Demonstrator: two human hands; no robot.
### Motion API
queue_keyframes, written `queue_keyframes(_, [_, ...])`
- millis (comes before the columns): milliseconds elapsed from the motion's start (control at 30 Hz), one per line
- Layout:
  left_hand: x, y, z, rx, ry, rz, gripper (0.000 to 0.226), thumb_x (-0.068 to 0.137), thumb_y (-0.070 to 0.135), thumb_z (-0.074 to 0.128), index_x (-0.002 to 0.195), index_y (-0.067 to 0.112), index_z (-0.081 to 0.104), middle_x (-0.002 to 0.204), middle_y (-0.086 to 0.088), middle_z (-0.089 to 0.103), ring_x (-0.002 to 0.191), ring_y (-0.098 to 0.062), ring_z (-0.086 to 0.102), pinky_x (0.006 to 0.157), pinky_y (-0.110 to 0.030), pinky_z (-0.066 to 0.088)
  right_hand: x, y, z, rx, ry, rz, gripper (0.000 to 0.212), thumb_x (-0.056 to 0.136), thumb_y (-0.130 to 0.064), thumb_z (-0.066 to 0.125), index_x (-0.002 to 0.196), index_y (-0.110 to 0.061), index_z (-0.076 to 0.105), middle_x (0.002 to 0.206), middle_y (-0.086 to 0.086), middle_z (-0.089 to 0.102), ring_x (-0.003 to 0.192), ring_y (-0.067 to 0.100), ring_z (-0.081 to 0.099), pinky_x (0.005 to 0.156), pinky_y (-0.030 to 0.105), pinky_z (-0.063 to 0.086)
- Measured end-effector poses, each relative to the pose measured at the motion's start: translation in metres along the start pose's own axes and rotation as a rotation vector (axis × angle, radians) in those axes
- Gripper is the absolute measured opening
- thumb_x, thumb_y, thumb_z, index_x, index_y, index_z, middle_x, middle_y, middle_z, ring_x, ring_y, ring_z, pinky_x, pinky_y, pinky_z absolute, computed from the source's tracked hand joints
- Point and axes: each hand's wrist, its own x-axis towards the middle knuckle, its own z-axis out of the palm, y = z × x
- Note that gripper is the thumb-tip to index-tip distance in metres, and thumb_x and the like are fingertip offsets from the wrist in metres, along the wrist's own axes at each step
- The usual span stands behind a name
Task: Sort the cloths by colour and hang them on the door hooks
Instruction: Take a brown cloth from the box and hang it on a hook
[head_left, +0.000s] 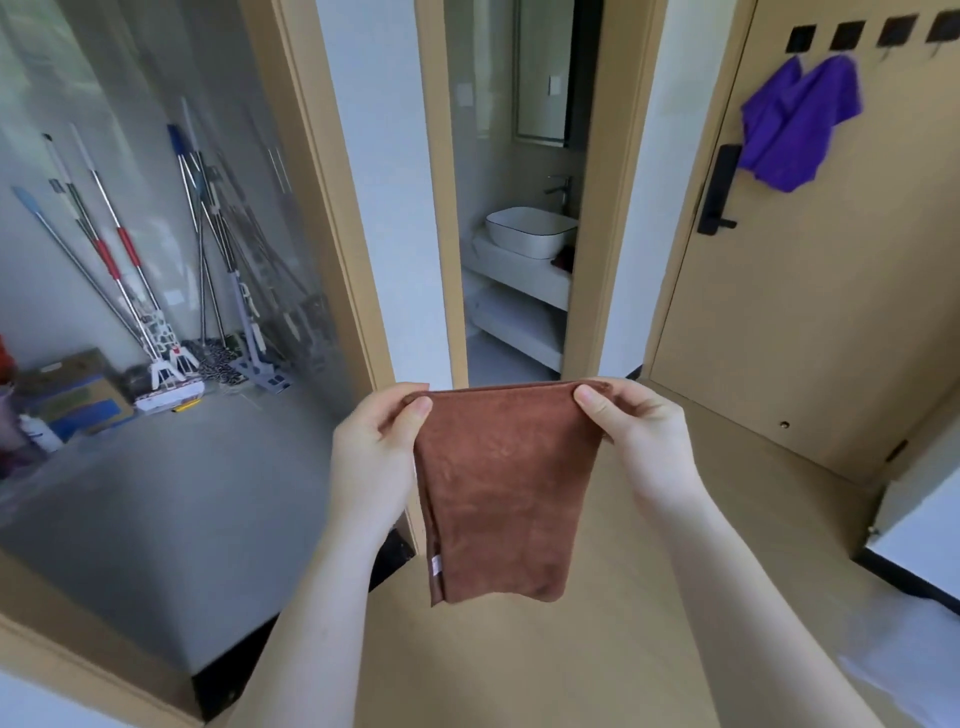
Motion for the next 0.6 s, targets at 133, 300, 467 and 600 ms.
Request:
queue_keyframes(133, [0.018, -0.001, 0.029, 0.024, -0.094, 0.023, 0.022, 0.100, 0.012, 0.062, 0.098, 0.031, 0.071, 0.094, 0.025, 0.072, 0.091, 0.009, 0.065, 0.076, -0.003, 0.044, 0.018, 0.001, -0.021, -0.033, 0.023, -0.005, 0.010, 0.097, -0.017, 0.069, 0.097, -0.015, 0.078, 0.089, -0.006, 0.078, 0.080, 0.002, 0.069, 0.073, 0.013, 0.052])
queue_keyframes(300, [0.041, -0.004, 0.074, 0.074, -0.182, 0.022, 0.016, 0.101, 0.018, 0.060, 0.102, 0.027, 0.073, 0.097, 0.025, 0.071, 0.095, 0.007, 0.063, 0.079, -0.008, 0.044, 0.051, 0.002, -0.058, -0.134, 0.010, -0.016, 0.009, 0.098, -0.019, 0.067, 0.099, -0.022, 0.076, 0.094, -0.009, 0.078, 0.089, 0.002, 0.071, 0.082, 0.018, 0.052])
queue_keyframes(467, [0.067, -0.001, 0.130, 0.041, -0.185, 0.025, 0.018, 0.100, 0.017, 0.063, 0.101, 0.031, 0.075, 0.103, 0.021, 0.074, 0.103, 0.000, 0.066, 0.092, -0.023, 0.049, 0.097, 0.006, -0.100, -0.128, 0.084, -0.031, 0.008, 0.096, -0.022, 0.070, 0.099, -0.024, 0.077, 0.097, -0.008, 0.079, 0.098, 0.012, 0.072, 0.098, 0.038, 0.055])
queue_keyframes(600, [0.089, 0.004, 0.178, 0.075, -0.200, 0.067, 0.022, 0.100, 0.017, 0.063, 0.100, 0.035, 0.074, 0.102, 0.023, 0.074, 0.104, 0.001, 0.067, 0.092, -0.021, 0.047, 0.138, 0.007, -0.135, -0.113, 0.110, -0.051, 0.008, 0.096, -0.020, 0.070, 0.099, -0.021, 0.077, 0.096, -0.006, 0.079, 0.100, 0.014, 0.072, 0.099, 0.038, 0.055])
